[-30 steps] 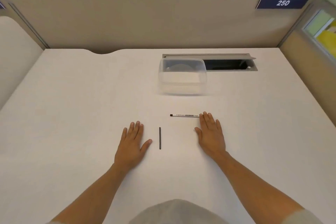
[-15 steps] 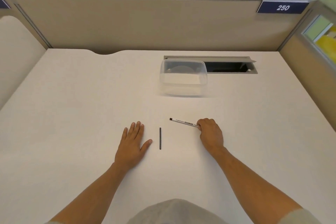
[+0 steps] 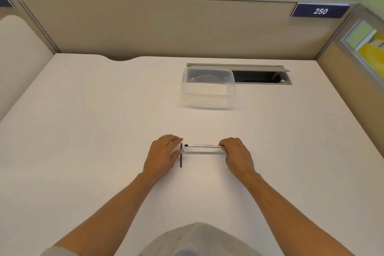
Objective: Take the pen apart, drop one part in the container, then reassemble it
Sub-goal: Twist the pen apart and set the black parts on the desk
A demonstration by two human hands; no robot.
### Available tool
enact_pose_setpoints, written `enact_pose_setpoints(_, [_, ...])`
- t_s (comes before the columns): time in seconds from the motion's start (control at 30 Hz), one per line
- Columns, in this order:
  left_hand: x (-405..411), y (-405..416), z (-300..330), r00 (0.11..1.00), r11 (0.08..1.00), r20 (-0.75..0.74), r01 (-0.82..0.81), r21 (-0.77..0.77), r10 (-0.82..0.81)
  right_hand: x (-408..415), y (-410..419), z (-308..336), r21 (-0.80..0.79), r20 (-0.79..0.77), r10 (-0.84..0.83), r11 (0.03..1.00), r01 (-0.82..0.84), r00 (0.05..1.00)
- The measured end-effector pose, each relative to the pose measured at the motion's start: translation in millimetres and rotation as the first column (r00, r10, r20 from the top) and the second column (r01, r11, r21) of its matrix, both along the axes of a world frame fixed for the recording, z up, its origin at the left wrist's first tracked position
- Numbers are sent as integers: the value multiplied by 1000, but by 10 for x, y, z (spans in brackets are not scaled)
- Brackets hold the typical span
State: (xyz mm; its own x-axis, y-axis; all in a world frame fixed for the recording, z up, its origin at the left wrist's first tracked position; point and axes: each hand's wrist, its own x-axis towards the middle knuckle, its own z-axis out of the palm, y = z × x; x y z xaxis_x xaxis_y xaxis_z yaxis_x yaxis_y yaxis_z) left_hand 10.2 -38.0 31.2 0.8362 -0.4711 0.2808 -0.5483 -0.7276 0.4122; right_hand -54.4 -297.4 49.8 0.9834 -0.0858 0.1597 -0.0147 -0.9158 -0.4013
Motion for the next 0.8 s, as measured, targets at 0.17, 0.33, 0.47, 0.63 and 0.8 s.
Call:
enact_pose_setpoints(0.17, [-4, -111, 89, 998, 998, 31, 56, -6, -55, -32, -14, 41, 49, -5, 20, 999, -20, 1000])
enact_pose_setpoints(0.33, [4, -141, 101, 998, 998, 22, 55, -17, -54, -41, -17, 74, 84, -12, 46, 995, -45, 999])
enact_pose_setpoints(0.47, [3, -168, 145, 998, 997, 14, 62, -39, -61, -44, 15, 116, 23, -40, 132, 991, -131, 990])
enact_pose_setpoints(0.63, [-36, -241, 230, 997, 996, -38, 66, -61, -68, -29, 158, 211, 37, -241, 230, 973, -228, 943])
enact_pose_setpoints(0.8, [-44, -235, 249, 989, 990, -108, 90, -104, -102, 2, 133, 215, -76, -89, 251, 963, -258, 964])
